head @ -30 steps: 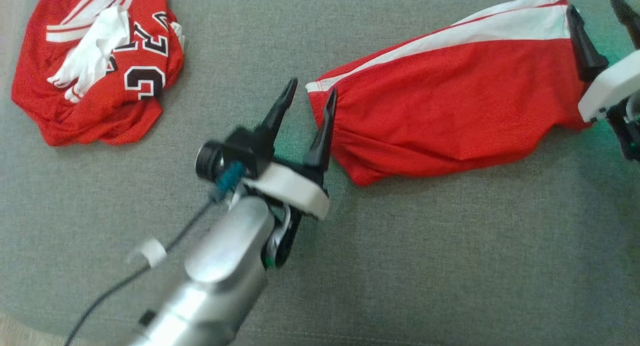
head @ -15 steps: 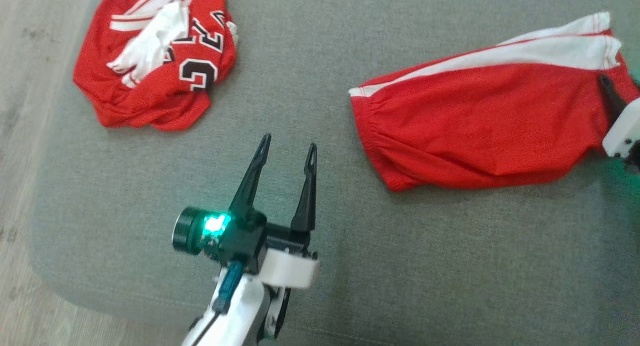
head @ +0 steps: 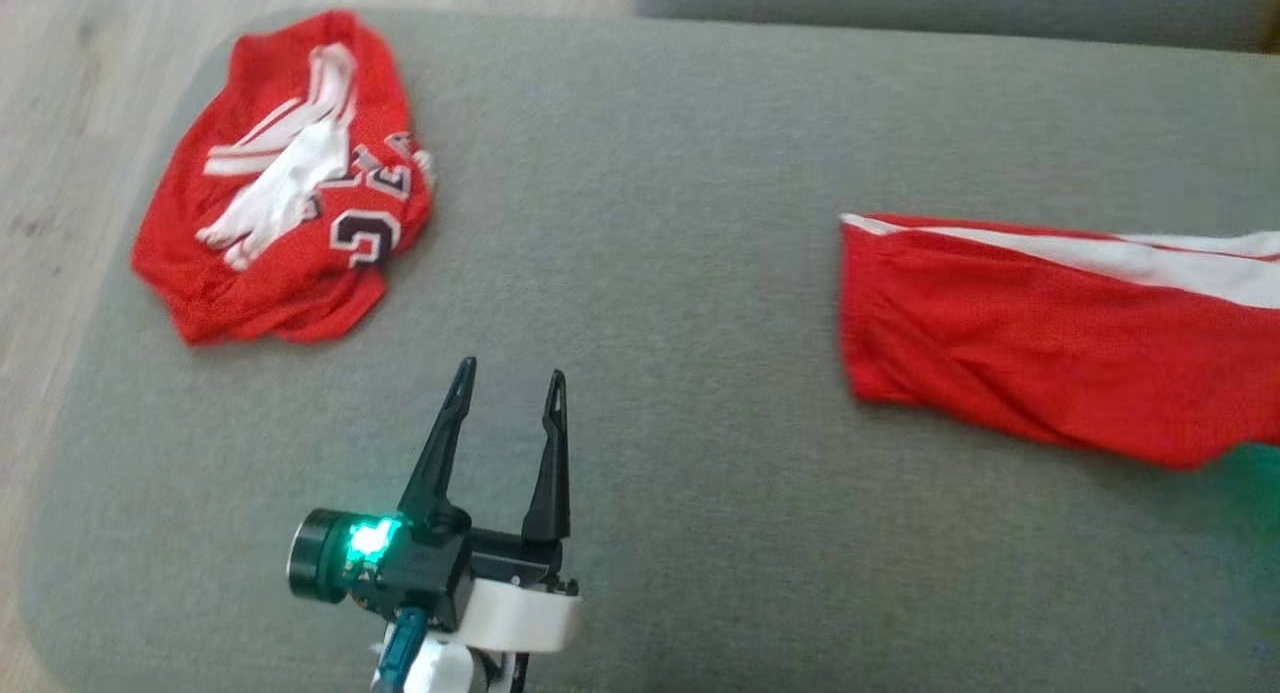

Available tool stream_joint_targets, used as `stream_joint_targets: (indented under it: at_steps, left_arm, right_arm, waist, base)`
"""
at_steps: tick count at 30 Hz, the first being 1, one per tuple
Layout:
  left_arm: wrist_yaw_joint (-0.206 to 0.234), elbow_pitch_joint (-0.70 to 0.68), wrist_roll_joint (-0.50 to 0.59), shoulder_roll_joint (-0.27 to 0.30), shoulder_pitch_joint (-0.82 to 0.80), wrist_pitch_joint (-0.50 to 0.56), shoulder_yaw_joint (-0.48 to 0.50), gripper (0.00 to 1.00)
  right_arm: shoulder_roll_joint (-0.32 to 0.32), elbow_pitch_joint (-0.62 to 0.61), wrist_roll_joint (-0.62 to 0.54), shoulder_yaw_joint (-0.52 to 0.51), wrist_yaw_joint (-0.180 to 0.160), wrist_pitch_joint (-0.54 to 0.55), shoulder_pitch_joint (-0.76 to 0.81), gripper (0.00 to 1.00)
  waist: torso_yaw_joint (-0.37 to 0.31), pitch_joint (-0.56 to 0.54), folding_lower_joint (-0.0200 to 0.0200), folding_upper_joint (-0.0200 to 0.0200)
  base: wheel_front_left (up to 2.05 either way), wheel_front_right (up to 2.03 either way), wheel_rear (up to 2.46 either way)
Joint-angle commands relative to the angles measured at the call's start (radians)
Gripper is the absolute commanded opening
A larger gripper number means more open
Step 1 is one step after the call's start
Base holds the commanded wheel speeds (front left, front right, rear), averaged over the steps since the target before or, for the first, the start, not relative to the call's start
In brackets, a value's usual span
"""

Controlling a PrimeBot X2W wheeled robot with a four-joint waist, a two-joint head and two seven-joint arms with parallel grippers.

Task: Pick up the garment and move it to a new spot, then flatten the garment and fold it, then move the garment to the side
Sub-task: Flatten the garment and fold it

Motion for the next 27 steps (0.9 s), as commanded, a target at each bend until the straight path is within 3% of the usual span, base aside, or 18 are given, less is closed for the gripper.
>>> stream_joint_targets:
  at_steps: [1,6,14,21,22,23,27]
  left_arm:
    - [-0.006,-0.032,0.010,0.006,-0.017,-0.005,0.038,1.00]
    - [-0.025,-0.016,0.020,0.000,-0.003,-0.005,0.040,1.00]
    - [-0.037,0.002,0.019,-0.009,0.021,-0.005,0.034,1.00]
    - [-0.044,0.005,0.015,-0.015,0.027,-0.005,0.037,1.00]
    - [-0.045,0.007,0.015,-0.015,0.027,-0.005,0.037,1.00]
    - [-0.046,0.008,0.014,-0.016,0.026,-0.005,0.037,1.00]
    - [-0.047,0.009,0.010,-0.017,0.030,-0.005,0.042,1.00]
  right_arm:
    - [-0.046,-0.019,0.007,0.002,0.007,-0.015,-0.007,0.00]
    - [-0.024,-0.117,0.037,0.001,0.007,-0.002,-0.043,0.00]
    - [0.082,-0.324,0.043,0.027,0.007,-0.003,-0.062,0.00]
    - [0.274,-0.420,-0.013,0.079,0.007,0.020,-0.035,0.00]
    - [0.304,-0.418,-0.022,0.086,0.007,0.028,-0.025,0.23]
    - [0.328,-0.414,-0.038,0.094,0.007,0.033,-0.018,1.00]
    - [0.370,-0.418,-0.101,0.095,0.007,0.007,0.007,1.00]
  waist:
    - [-0.042,-0.033,0.0001,-0.0001]
    - [-0.074,-0.058,0.0001,-0.0001]
    - [-0.079,-0.096,0.0001,-0.0001]
    - [-0.046,-0.104,0.0001,-0.0001]
    - [-0.039,-0.105,0.0001,-0.0001]
    - [-0.032,-0.105,0.0001,-0.0001]
    - [-0.016,-0.120,0.0001,-0.0001]
  base:
    - [0.00,0.00,0.00]
    - [0.00,0.00,0.00]
    - [0.00,0.00,0.00]
    - [0.00,0.00,0.00]
    - [0.00,0.00,0.00]
    - [0.00,0.00,0.00]
    - [0.00,0.00,0.00]
